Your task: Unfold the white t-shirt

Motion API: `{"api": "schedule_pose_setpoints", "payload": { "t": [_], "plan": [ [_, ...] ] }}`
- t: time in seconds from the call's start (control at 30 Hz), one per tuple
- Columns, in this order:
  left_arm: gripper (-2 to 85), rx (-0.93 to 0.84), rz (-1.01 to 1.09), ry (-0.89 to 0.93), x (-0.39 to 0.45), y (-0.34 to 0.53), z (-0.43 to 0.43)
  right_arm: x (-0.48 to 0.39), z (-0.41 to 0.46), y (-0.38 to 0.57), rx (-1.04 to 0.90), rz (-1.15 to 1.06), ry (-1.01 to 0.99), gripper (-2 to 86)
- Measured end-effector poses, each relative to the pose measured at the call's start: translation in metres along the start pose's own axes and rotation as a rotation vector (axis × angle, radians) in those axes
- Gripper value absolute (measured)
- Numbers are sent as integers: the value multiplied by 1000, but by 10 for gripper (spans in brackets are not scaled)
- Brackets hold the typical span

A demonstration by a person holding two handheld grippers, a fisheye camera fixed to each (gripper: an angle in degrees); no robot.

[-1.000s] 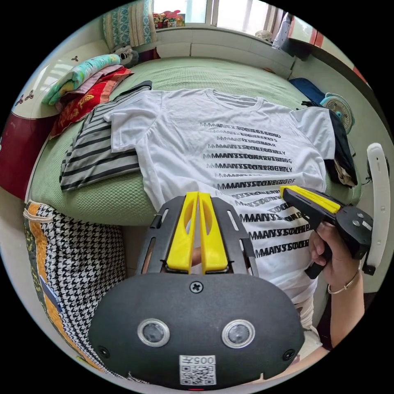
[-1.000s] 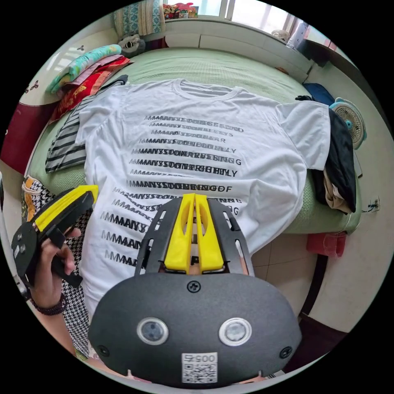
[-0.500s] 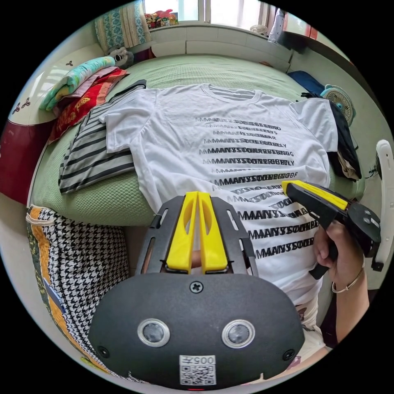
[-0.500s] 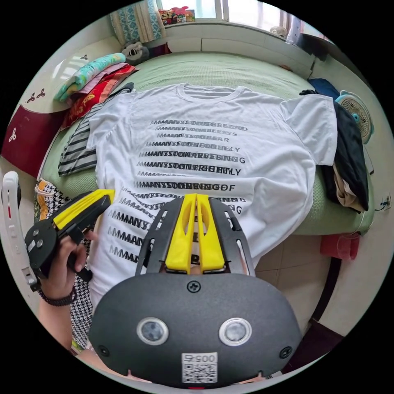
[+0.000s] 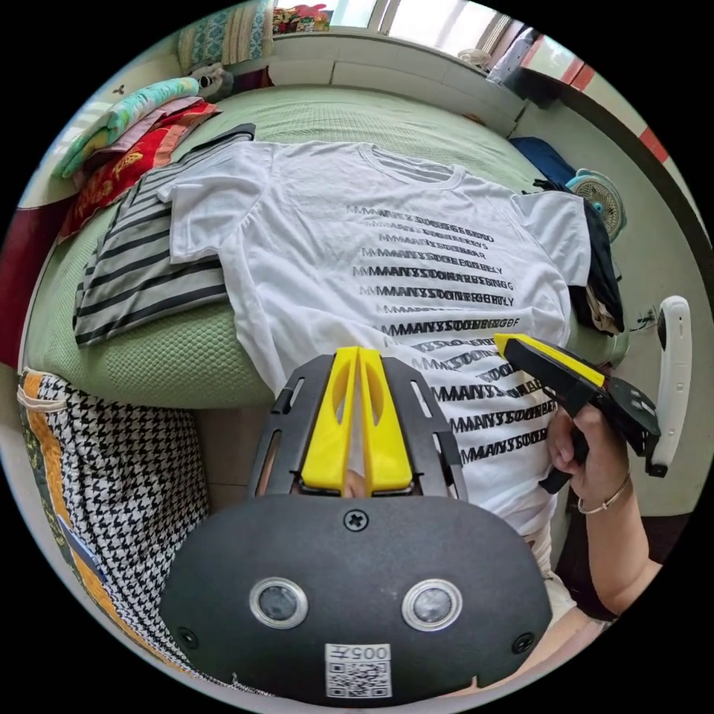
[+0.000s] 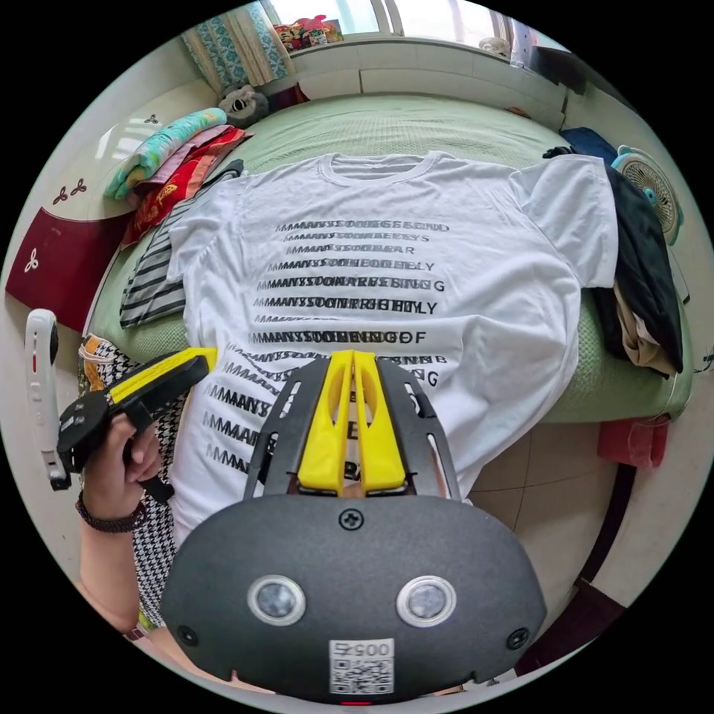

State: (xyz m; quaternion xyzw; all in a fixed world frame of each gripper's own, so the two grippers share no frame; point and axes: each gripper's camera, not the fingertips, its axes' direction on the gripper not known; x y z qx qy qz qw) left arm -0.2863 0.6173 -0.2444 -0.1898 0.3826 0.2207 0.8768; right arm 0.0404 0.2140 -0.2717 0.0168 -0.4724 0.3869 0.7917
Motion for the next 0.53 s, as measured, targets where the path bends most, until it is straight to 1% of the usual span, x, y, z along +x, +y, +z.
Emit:
{"api": "schedule_pose_setpoints", "payload": {
  "t": [0.07,0.17,0.27,0.4,0.53],
  "plan": [
    [-3,29,-14,38,-20,0,-4,-2,1,-2,0,-1,8,-13],
    [-2,98,-79,-12,-59,-1,-16,-7,3,-7,-1,-8,23,-14],
    [-3,115,-169,-60,-104,-9,-26,-11,5,-12,-5,-13,37,-14],
    [3,193,-295,-74,-164,-22,-41,-19,9,-21,-14,-16,50,-14],
    [31,202,-368,-95,-203,-40,-42,-28,12,-30,-21,-22,78,-14]
  ]
}}
